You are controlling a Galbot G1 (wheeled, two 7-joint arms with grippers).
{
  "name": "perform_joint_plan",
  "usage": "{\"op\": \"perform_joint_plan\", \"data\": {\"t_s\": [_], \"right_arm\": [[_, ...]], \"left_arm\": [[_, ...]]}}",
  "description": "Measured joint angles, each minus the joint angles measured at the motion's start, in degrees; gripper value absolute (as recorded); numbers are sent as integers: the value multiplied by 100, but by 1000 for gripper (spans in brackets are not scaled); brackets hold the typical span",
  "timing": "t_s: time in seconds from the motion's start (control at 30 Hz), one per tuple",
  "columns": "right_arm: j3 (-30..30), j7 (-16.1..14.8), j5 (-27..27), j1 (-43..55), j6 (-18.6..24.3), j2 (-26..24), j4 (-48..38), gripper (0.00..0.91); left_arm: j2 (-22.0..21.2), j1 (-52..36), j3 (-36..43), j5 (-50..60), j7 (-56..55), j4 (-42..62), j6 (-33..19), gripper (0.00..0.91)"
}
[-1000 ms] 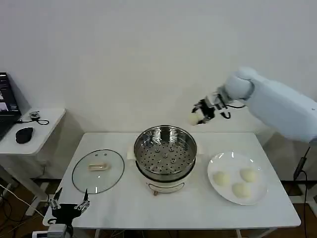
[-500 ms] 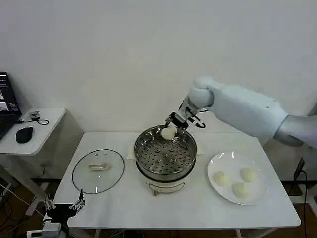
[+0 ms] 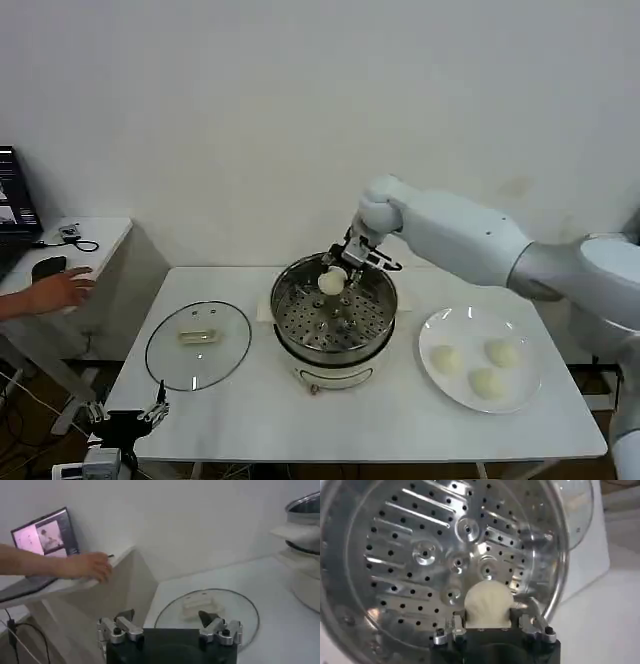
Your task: Take steamed baozi put them in steamer then cover it.
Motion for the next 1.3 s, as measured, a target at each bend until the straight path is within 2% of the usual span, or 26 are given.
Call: {"op": "perform_joint_plan", "data": {"t_s": [0.4,0.43,0.47,0.5,0.53,0.83,0.97,1.07,1.3], "right_arm": [[169,341,-703,-268,537,334,-562,584],[181,365,-746,-282,568,360,-600,635],[195,388,-793,-297,601,388,-637,635],[208,410,-836,-306,631,413,-672,746],[220,427,-874,-310,655,431,-703,907],[221,464,-821,-221,693,394,-669,907],[194,392,-589,-67,530,238,-353,907],[100,307,-313,151,250,1,37,907],[-161,151,378,728,-699,-1046,1141,907]], "left_arm": [[3,-42,-18,0,-1,62,3,907],[2,-48,-18,0,-1,73,3,907],[0,-56,-18,0,-1,78,2,907],[-3,-59,-18,0,-1,79,2,907],[-5,-59,-17,1,-2,79,2,907],[-8,0,-21,-4,4,-14,8,907],[-14,-7,19,-18,2,-52,7,907],[18,-17,55,-27,26,-97,18,907],[132,-112,173,-54,108,-221,106,907]]}}
